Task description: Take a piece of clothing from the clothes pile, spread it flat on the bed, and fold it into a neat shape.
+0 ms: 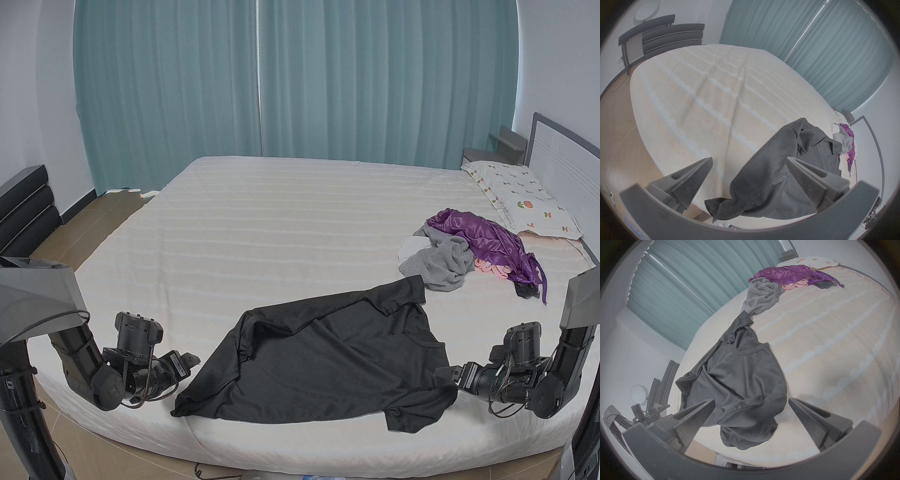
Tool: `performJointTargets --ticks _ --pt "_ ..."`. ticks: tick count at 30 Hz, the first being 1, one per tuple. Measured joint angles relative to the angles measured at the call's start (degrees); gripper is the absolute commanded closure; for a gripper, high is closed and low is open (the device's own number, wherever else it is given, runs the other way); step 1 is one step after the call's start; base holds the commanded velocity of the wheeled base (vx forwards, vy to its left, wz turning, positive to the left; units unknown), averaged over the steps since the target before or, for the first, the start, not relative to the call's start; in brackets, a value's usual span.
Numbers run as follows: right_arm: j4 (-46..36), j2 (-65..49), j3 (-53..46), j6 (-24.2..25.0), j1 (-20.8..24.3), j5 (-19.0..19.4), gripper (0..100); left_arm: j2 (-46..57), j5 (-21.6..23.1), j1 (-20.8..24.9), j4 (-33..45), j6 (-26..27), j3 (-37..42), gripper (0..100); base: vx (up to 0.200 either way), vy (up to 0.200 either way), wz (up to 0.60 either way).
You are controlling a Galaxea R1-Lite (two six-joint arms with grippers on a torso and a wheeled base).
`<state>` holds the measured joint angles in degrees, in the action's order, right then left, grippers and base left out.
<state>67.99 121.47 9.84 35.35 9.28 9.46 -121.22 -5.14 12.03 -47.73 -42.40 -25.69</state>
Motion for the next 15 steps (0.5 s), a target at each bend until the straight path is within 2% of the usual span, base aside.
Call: performJointTargets --ticks 3,9,15 --pt "0.5 -0.3 -0.3 0.2 0.1 -0.1 0 0.0 0.0 0.0 -0.2 -0.1 -0.1 0 0.000 0.000 0.00" --pt "0.5 -0.9 -0.7 0.2 0.0 -0.1 0 0.0 0.1 -0.1 -0.3 -0.2 -0.1 0 0.000 0.200 0.00" --pt "0.6 -1.6 -0.4 0.3 -0.3 -0.1 0 0.3 0.1 0.0 -0.4 -0.1 -0.1 0 0.000 0.000 0.00"
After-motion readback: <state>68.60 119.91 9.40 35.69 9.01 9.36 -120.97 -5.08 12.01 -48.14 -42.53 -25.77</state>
